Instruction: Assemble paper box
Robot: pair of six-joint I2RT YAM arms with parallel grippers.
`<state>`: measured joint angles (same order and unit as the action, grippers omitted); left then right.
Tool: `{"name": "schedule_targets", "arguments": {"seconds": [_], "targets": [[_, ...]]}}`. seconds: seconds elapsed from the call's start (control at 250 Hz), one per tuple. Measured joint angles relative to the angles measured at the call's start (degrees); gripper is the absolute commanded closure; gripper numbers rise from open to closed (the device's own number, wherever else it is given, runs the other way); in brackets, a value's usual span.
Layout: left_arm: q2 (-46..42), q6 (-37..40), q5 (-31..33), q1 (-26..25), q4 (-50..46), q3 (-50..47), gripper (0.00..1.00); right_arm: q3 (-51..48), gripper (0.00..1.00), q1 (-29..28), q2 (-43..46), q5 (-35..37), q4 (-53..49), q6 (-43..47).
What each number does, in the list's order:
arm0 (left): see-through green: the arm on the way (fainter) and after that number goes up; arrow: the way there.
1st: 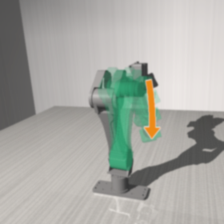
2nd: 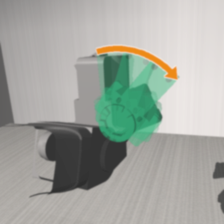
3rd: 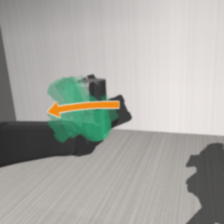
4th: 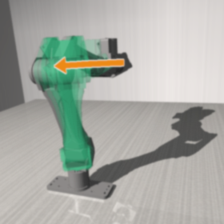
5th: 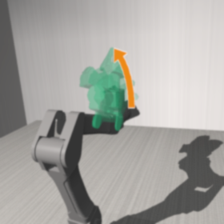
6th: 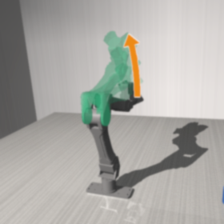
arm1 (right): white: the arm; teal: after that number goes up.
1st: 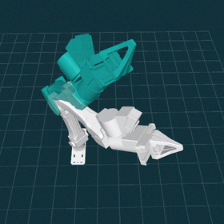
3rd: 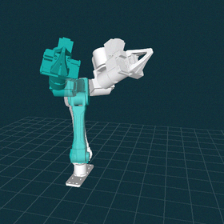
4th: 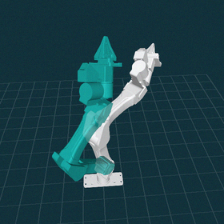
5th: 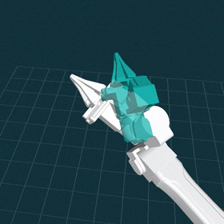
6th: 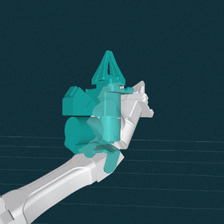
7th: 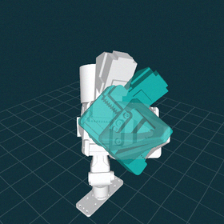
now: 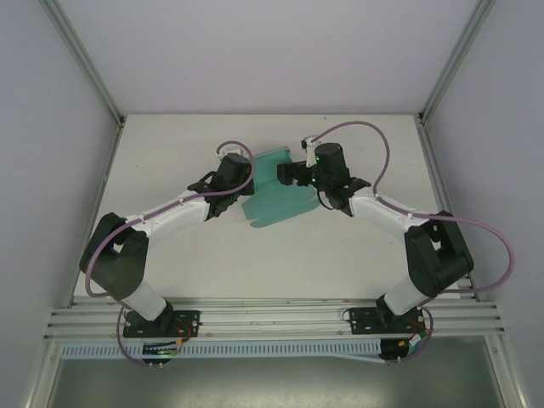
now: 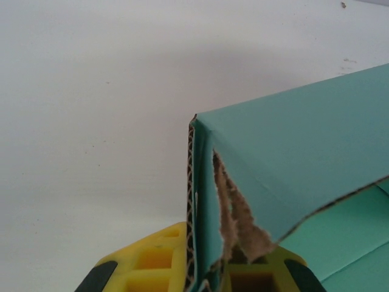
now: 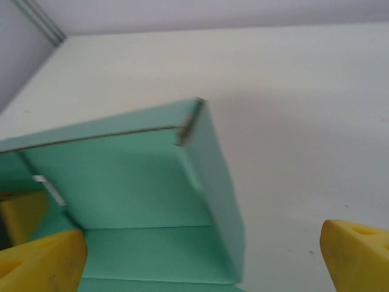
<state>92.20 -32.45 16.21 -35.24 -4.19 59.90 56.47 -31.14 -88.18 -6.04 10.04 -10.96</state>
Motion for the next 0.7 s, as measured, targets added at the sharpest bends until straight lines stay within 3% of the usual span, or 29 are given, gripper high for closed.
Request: {"name": "schedule_targets", "arguments": {"seconds": [0.224, 0.36, 0.699], "targets": [[-0.24, 2.08, -0.22, 0.00, 0.17, -0.33, 1.00, -5.07, 0.01, 1.99, 6.82, -1.03, 1.33, -1.38], [-0.68, 7.65, -2.54, 0.00, -0.50, -0.28, 1.00, -9.53, 0.01, 5.92, 11.89, 0.70, 0.02, -3.45], [6.01, 29.49, -16.37, 0.00, -22.53, 16.37, 1.00, -14.99, 0.01, 11.13, 26.43, 6.71, -11.30, -4.37]]}}
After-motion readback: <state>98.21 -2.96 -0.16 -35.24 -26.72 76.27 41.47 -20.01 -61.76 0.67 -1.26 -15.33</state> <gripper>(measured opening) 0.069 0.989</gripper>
